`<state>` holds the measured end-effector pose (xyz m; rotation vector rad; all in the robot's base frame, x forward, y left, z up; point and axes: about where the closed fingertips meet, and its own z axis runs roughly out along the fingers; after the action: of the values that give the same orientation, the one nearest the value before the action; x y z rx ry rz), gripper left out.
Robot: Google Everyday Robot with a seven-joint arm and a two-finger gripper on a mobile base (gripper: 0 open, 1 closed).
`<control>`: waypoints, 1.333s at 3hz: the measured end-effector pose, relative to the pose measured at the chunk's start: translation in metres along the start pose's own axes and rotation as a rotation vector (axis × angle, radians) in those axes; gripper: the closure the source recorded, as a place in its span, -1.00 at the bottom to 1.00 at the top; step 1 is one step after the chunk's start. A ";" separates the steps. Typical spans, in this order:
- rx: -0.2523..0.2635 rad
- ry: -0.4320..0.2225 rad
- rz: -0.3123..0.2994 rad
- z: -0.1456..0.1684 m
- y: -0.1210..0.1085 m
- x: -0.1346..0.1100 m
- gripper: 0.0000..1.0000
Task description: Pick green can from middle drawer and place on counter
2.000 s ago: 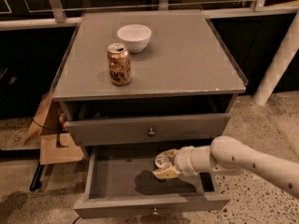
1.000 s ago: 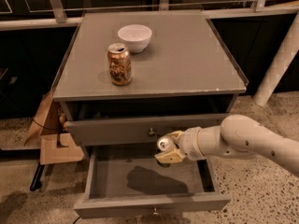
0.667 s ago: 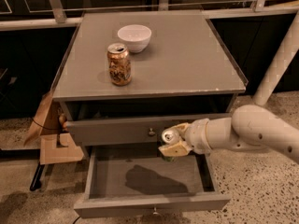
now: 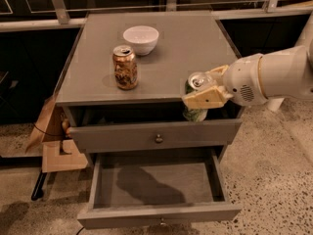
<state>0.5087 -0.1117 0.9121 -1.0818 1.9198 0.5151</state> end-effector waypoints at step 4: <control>0.055 -0.059 0.091 0.019 -0.065 -0.063 1.00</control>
Offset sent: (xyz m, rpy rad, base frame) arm 0.0388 -0.0001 0.0468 0.0404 0.0231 -0.1014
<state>0.5896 -0.1029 0.9573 -0.9373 1.9269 0.5354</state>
